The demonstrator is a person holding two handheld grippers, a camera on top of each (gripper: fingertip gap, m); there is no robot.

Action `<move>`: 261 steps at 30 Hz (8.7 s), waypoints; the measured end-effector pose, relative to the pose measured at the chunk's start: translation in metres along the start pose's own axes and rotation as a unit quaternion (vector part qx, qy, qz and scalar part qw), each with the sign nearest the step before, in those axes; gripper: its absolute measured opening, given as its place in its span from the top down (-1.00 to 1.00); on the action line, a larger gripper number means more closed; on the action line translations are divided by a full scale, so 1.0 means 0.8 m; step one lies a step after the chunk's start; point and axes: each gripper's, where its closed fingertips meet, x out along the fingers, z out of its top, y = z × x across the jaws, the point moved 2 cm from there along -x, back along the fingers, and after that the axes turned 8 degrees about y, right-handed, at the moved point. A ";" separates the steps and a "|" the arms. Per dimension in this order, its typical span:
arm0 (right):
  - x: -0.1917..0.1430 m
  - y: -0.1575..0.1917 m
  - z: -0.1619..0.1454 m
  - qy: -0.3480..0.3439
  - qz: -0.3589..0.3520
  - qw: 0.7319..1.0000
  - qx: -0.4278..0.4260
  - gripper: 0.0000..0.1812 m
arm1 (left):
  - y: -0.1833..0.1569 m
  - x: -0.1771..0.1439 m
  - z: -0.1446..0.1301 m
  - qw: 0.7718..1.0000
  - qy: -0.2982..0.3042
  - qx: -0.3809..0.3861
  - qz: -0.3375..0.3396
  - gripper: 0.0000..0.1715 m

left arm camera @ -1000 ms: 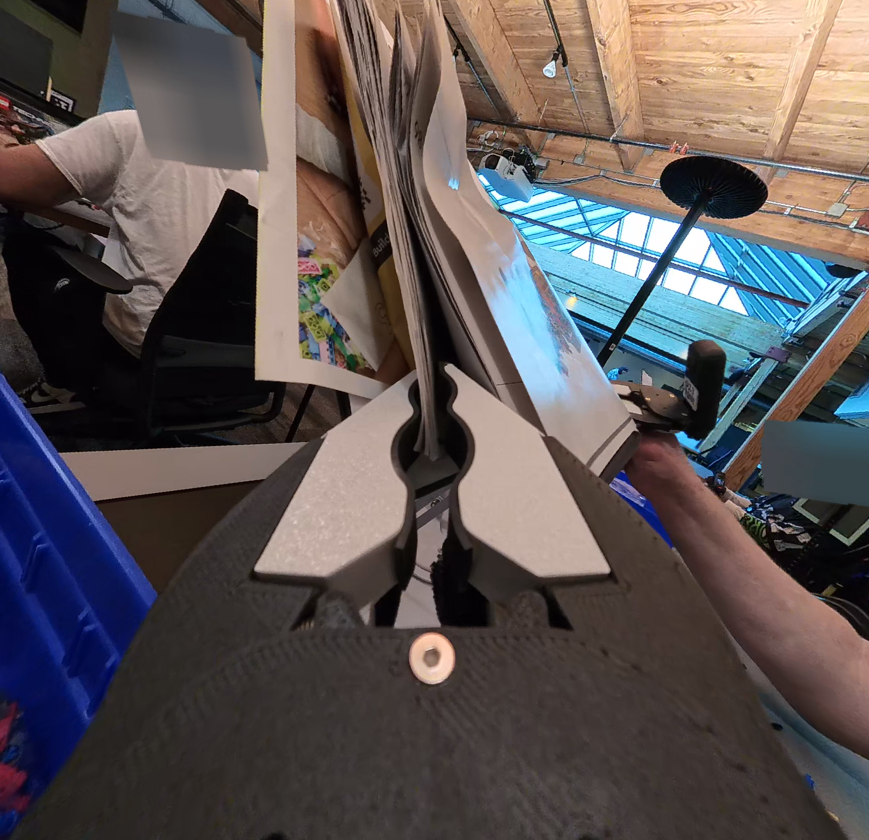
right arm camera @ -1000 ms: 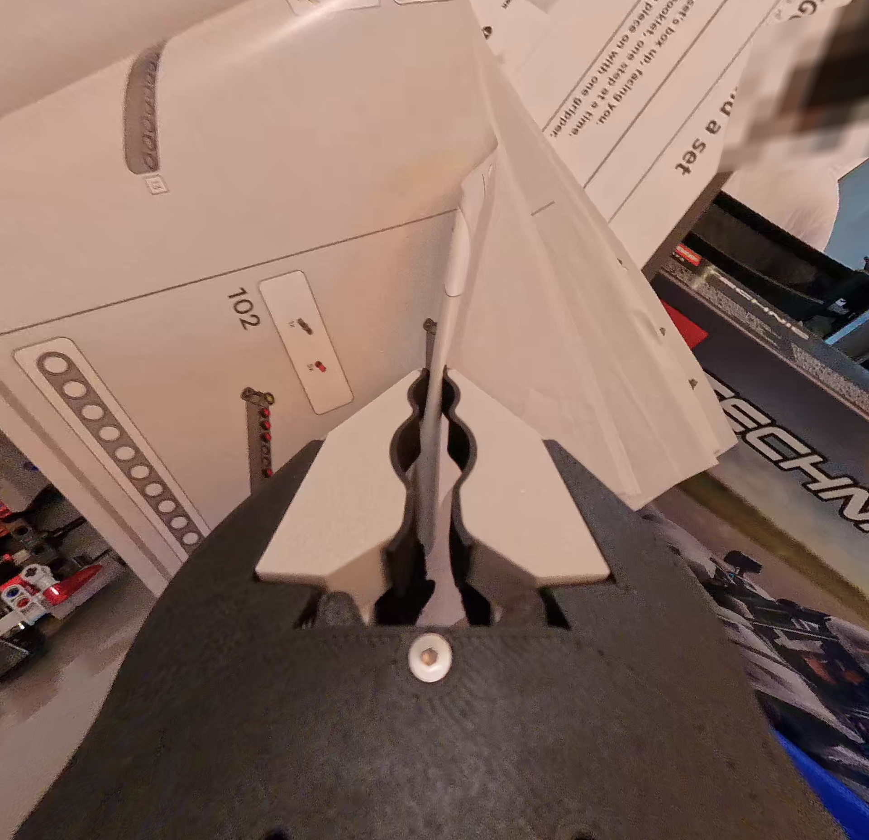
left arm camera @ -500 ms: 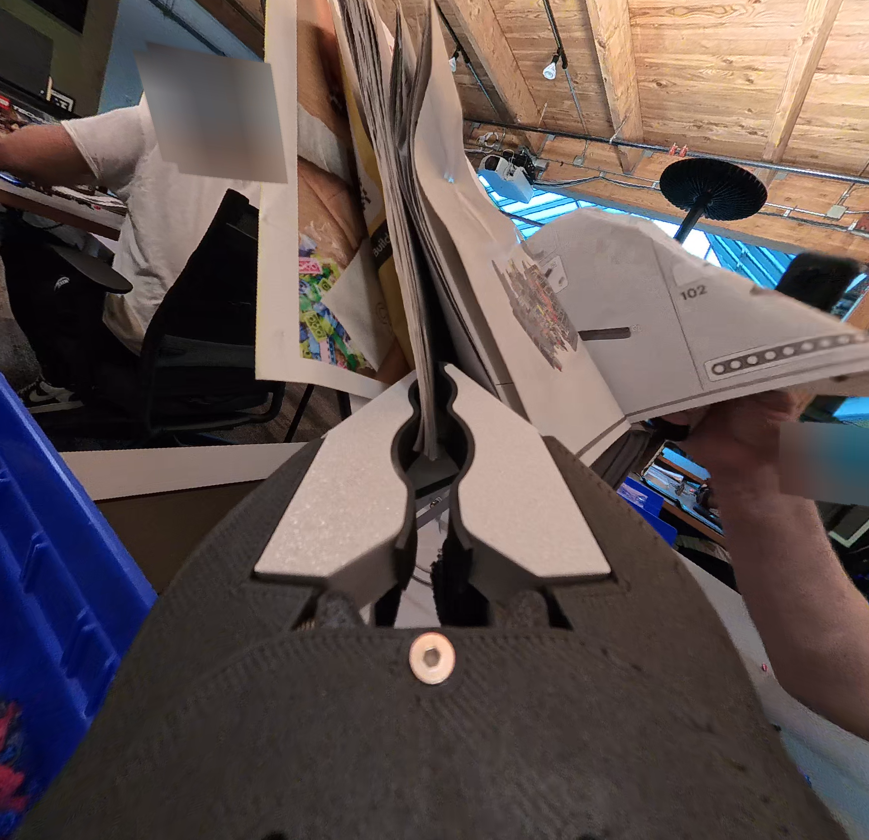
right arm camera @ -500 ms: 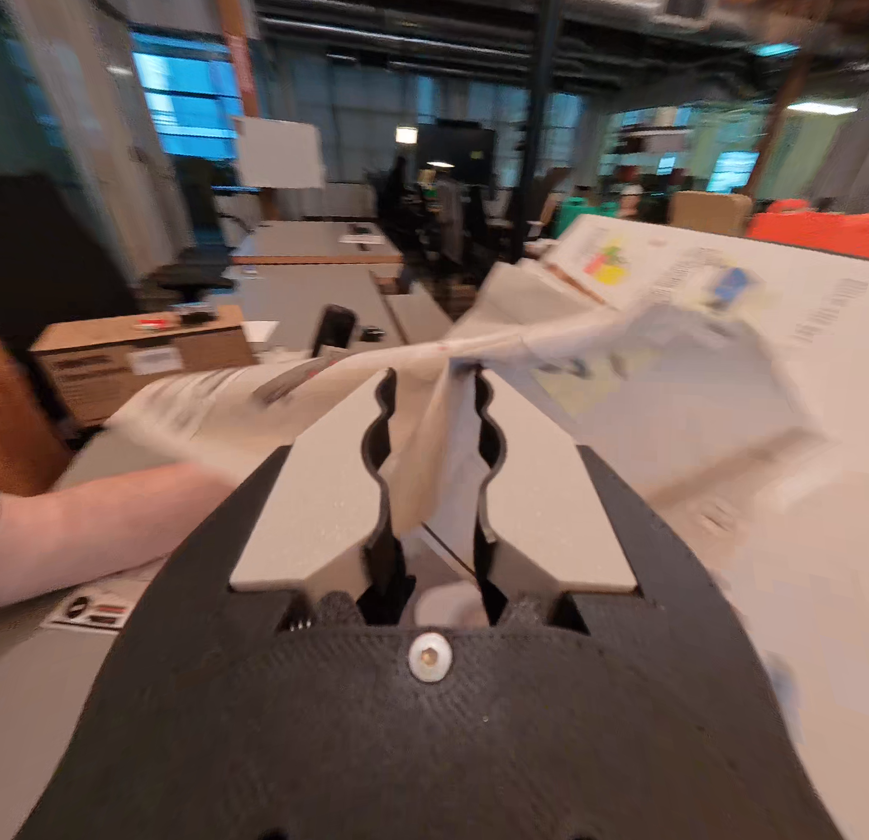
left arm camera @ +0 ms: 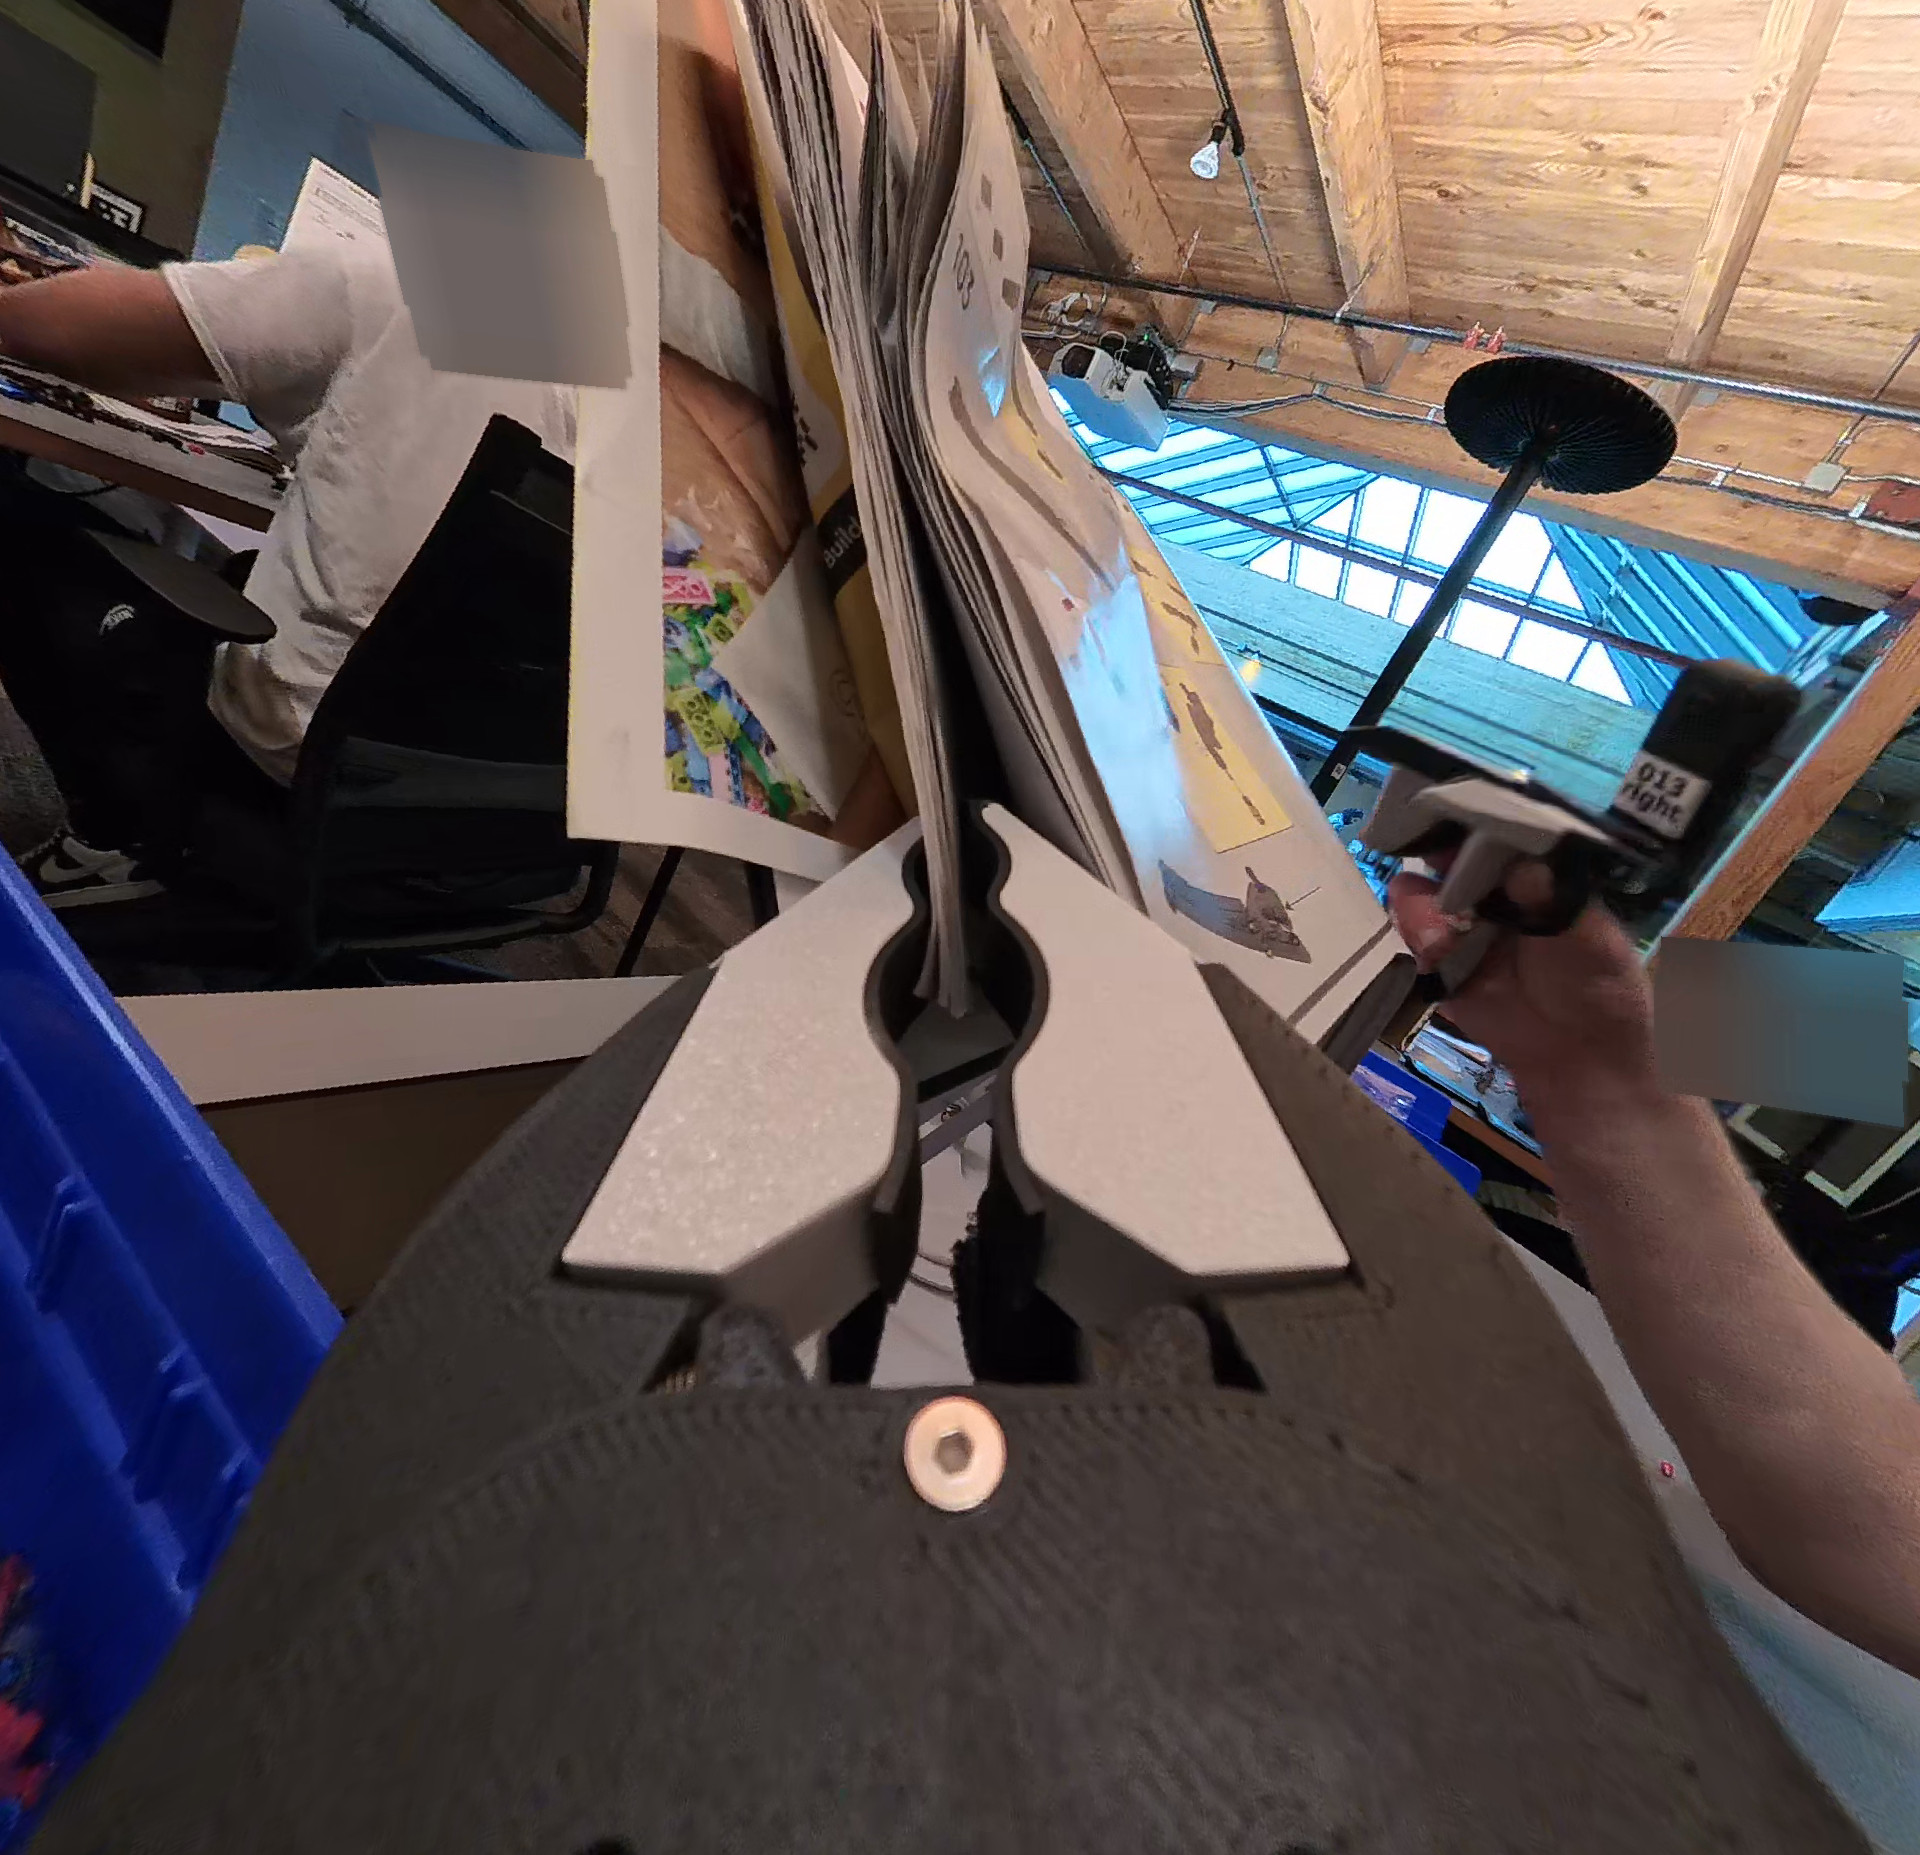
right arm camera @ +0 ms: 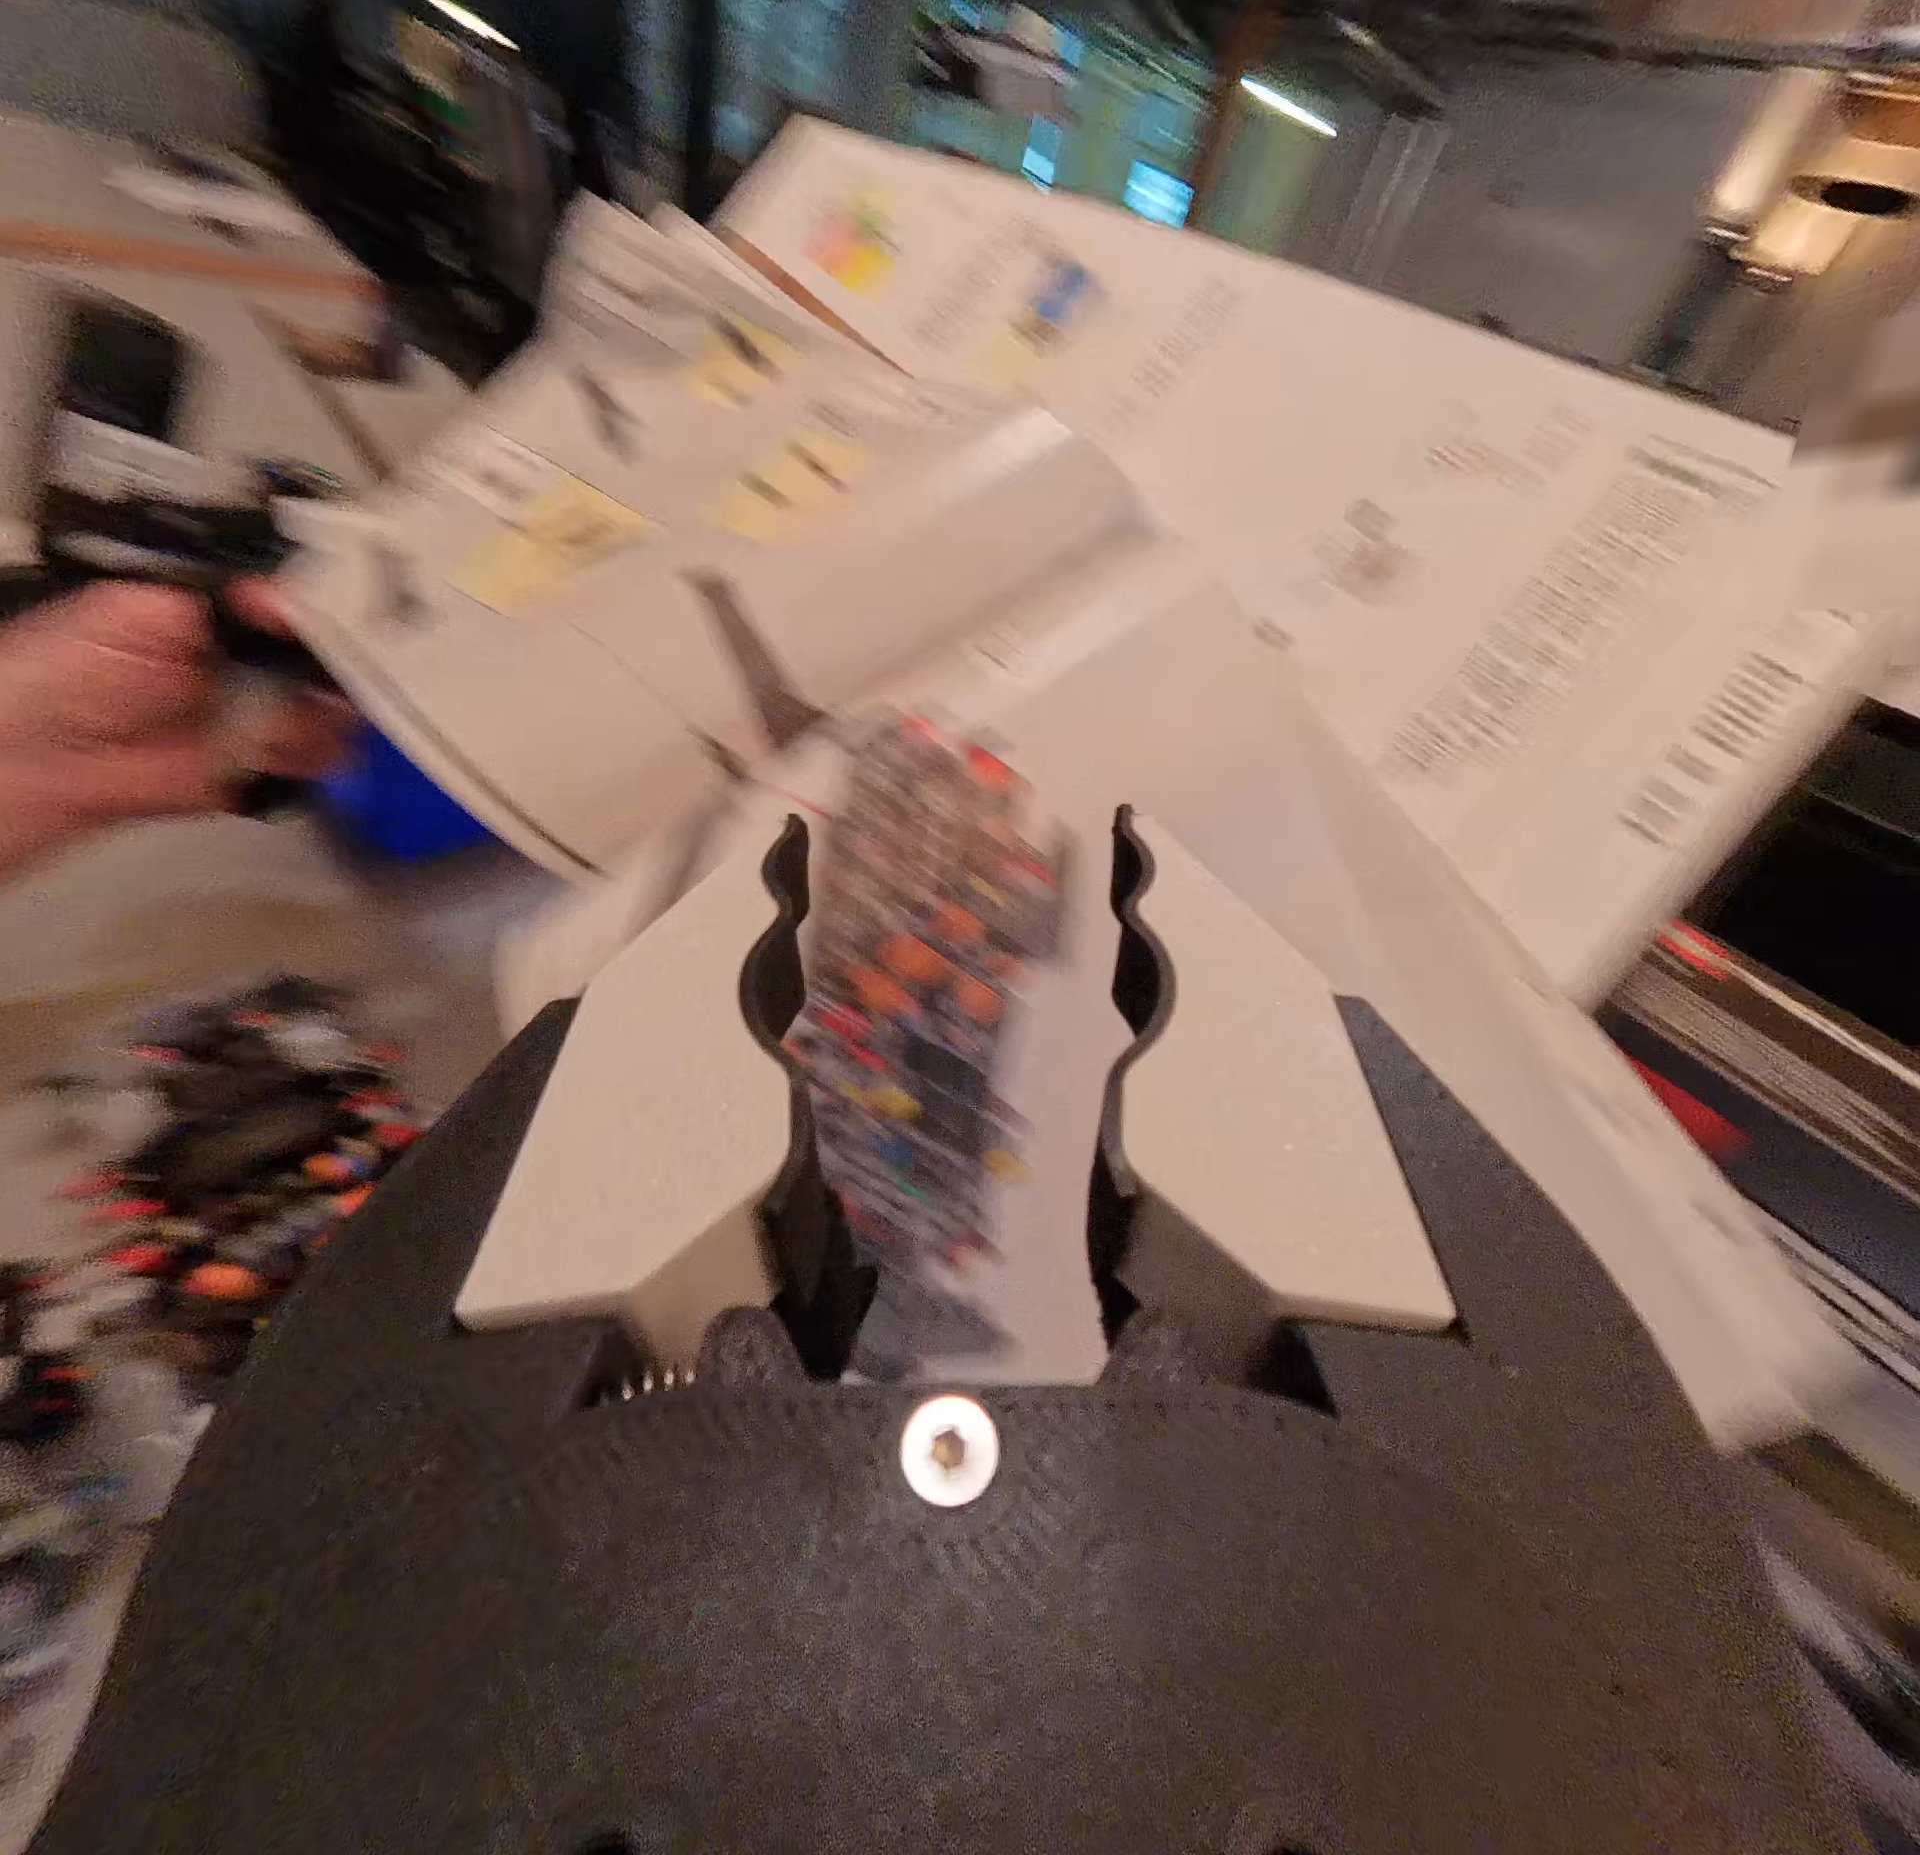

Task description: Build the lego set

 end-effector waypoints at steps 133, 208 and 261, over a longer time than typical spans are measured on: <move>0.024 0.035 0.092 -0.086 0.136 0.985 0.062 0.21 | 0.000 0.000 0.001 1.000 0.002 -0.009 -0.010 1.00; 0.044 0.105 0.118 -0.122 0.197 0.969 0.090 0.30 | 0.001 0.001 0.000 1.000 0.003 -0.012 -0.009 0.99; 0.011 -0.100 -0.106 0.102 -0.165 0.980 0.035 0.08 | 0.001 0.001 0.000 1.000 0.001 -0.015 -0.012 0.99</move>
